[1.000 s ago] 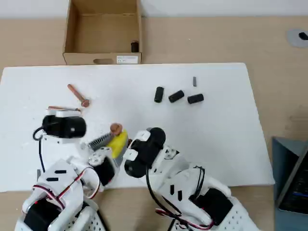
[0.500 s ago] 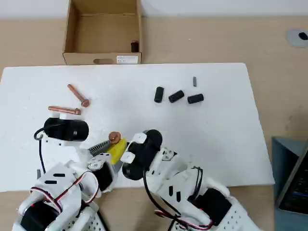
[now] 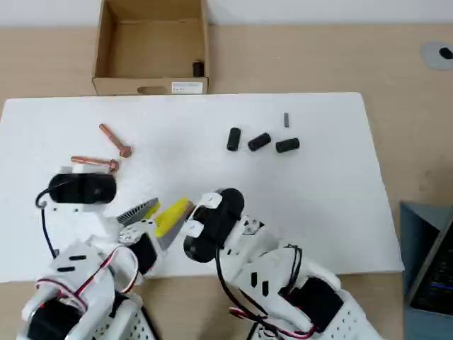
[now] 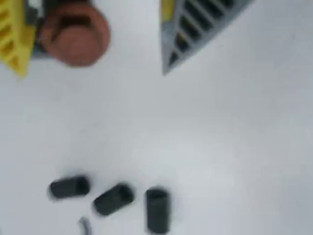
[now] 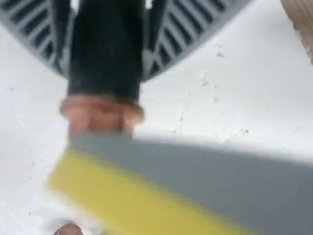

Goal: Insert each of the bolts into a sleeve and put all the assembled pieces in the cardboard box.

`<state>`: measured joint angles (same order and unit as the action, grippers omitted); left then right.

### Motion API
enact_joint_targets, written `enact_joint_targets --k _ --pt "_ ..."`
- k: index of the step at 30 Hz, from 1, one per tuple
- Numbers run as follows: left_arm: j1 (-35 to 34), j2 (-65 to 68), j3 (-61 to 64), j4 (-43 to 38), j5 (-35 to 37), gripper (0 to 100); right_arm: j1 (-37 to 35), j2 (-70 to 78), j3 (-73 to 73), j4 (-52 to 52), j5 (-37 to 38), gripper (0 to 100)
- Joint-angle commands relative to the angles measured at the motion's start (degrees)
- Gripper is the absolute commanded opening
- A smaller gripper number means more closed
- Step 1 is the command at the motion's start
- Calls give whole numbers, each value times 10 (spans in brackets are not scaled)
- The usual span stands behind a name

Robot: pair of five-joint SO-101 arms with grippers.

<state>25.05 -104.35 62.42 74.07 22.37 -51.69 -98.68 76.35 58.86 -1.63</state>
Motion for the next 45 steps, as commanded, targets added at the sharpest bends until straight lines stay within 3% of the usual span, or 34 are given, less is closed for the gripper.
enact_joint_targets --k 1,5,8,12,17,24,32,45 --pt "-7 0 -70 2 -4 168 0 -7 -14 -12 -2 9" --pt "-7 -1 -102 2 -33 4 0 -7 -14 -12 -2 9" --pt "-23 -2 -104 3 -91 12 28 -6 -25 -12 -3 9" --pt "-135 0 -86 1 -160 2 115 -1 -39 -7 -3 9" --pt "-254 0 33 -3 -250 3 210 0 -41 46 11 9" --pt "-335 -1 200 -53 -280 3 270 35 -82 87 12 9" --pt "-352 -1 320 -144 -280 3 272 314 -291 52 10 9" --pt "-354 -1 324 -152 -280 3 272 766 -672 -51 14 9"
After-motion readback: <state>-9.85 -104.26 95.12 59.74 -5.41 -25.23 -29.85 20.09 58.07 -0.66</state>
